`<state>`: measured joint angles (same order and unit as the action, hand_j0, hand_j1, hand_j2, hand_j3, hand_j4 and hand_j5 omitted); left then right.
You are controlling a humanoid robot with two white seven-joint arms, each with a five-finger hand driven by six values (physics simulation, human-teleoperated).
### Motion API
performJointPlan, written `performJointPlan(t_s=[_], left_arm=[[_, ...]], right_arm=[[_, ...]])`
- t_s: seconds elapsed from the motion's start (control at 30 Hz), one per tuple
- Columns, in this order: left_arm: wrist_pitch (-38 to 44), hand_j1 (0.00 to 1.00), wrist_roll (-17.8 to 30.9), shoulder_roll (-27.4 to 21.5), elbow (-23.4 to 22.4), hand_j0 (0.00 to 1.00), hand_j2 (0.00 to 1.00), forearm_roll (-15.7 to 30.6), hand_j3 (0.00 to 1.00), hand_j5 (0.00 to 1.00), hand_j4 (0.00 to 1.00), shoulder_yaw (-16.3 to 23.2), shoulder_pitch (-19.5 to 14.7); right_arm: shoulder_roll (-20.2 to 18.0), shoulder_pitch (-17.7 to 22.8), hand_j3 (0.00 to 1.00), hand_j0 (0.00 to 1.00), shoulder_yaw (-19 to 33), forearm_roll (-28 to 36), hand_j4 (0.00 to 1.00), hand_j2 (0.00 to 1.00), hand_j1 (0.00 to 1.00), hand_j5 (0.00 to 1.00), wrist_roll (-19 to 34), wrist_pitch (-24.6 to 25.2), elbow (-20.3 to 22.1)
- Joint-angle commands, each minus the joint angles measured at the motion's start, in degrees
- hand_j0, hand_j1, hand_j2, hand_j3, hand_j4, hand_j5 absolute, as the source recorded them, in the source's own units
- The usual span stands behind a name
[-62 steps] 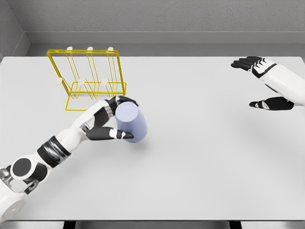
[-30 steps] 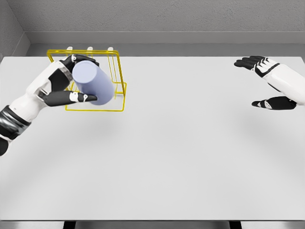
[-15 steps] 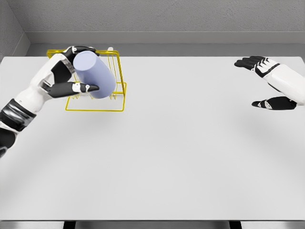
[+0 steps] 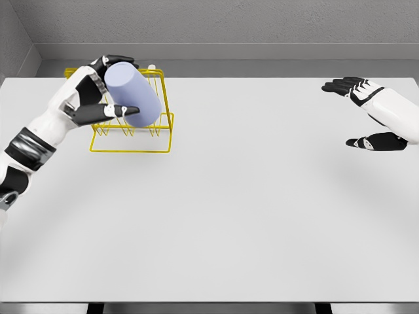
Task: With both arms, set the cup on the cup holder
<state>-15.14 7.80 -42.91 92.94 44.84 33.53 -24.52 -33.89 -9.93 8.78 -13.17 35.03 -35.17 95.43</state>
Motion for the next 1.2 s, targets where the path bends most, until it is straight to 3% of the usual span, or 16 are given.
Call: performJointPlan(t_s=[0.0,0.5,0.63,0.87,1.17], left_arm=[[0.0,0.64,0.0,0.6,-0.6,0.64,0.64,0.2,0.64,0.64,0.64,0.0,0.0],[0.1,0.66,0.1,1.6,-2.7,0.66,0.66,-0.1,0.66,0.66,0.66,0.6,-0.8],[2.1,0.84,0.2,1.6,-2.7,0.84,0.84,-0.3,0.84,0.84,0.84,0.8,-1.2],[2.8,0.84,0.2,2.3,-2.7,0.84,0.84,-0.4,0.84,0.84,0.84,0.9,-1.7],[2.9,0.77,0.1,2.9,-2.6,0.77,0.77,-0.5,0.77,0.77,0.77,0.9,-2.0]], right_arm=[[0.0,0.0,1.00,1.00,0.0,0.4,1.00,1.00,1.00,1.00,0.0,0.2,0.0],[0.0,0.0,1.00,1.00,0.0,0.4,1.00,1.00,1.00,1.00,0.0,0.2,0.0],[0.0,0.0,1.00,1.00,0.0,0.4,1.00,1.00,1.00,1.00,0.0,0.2,0.0],[0.0,0.0,1.00,1.00,0.0,0.4,1.00,1.00,1.00,1.00,0.0,0.2,-0.1],[0.0,0.0,1.00,1.00,0.0,0.4,1.00,1.00,1.00,1.00,0.0,0.2,0.0]])
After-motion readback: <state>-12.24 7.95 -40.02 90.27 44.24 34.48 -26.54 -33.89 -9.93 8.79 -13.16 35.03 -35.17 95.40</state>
